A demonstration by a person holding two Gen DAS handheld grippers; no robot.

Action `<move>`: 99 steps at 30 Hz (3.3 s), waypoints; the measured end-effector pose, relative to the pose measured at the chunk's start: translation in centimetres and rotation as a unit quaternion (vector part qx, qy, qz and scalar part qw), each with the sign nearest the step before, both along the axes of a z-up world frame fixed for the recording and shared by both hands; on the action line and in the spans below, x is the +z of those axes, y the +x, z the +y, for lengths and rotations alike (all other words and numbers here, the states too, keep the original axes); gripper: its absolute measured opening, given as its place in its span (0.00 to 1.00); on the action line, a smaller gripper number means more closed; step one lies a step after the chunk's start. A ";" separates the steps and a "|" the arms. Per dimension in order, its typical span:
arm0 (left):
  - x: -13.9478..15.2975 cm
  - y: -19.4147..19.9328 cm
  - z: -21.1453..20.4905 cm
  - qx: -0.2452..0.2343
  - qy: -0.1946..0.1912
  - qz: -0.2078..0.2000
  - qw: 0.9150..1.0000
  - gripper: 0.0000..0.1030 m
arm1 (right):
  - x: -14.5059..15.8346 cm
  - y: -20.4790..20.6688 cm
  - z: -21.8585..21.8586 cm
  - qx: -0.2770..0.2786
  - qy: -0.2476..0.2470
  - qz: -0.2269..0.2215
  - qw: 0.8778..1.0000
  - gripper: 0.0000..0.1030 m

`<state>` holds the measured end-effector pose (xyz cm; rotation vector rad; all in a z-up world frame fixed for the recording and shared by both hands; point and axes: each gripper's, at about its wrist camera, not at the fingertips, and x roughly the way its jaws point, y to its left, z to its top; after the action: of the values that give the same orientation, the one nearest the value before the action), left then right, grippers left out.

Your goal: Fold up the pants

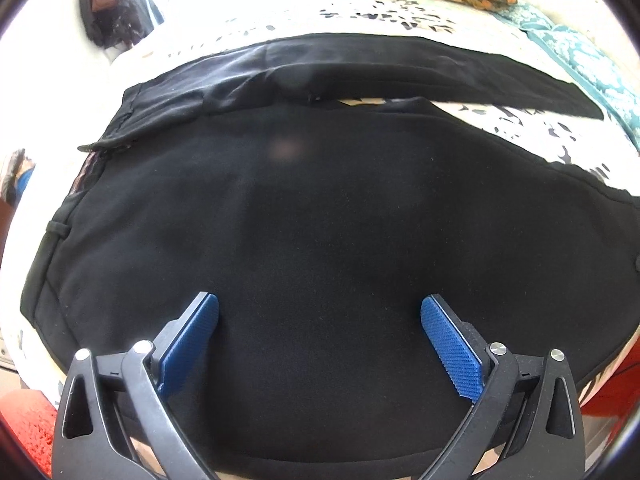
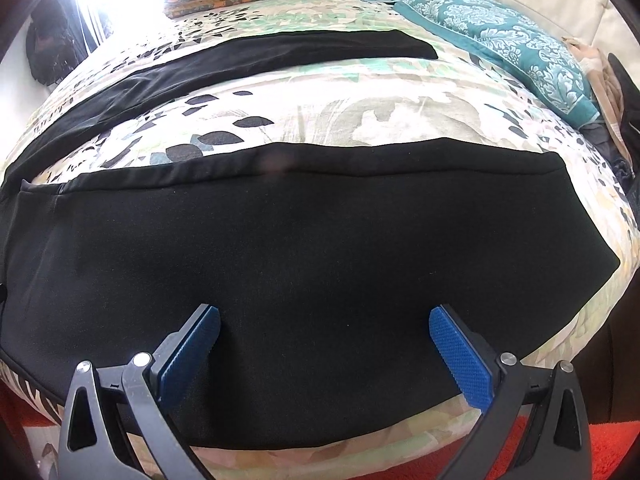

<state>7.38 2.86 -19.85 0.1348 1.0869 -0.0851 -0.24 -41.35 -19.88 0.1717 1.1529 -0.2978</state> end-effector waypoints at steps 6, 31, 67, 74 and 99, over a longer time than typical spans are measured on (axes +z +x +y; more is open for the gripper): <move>0.7 3.9 4.5 0.080 -0.020 -0.012 0.997 0.98 | 2.4 0.1 -5.1 -0.107 0.007 -0.008 0.994 1.00; -1.9 4.3 4.8 0.084 0.026 -0.092 0.992 1.00 | -0.5 39.0 -23.5 -0.080 0.037 0.005 0.996 0.99; -1.4 1.2 4.3 0.093 0.044 -0.106 0.989 0.99 | 2.8 -5.0 -7.8 -0.125 0.463 -0.182 0.858 0.81; -1.1 0.0 4.6 0.074 0.038 -0.097 0.992 0.99 | -1.0 -1.9 -7.6 -0.229 0.467 -0.159 0.839 0.80; 6.1 14.6 -4.7 0.051 -0.219 0.040 0.974 0.98 | 8.9 -5.6 -9.5 -0.128 0.245 -0.268 0.923 0.16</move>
<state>21.98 -1.79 -13.77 -0.3233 1.1297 -0.2375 -5.80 -50.89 -10.94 0.8015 0.6349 -0.1682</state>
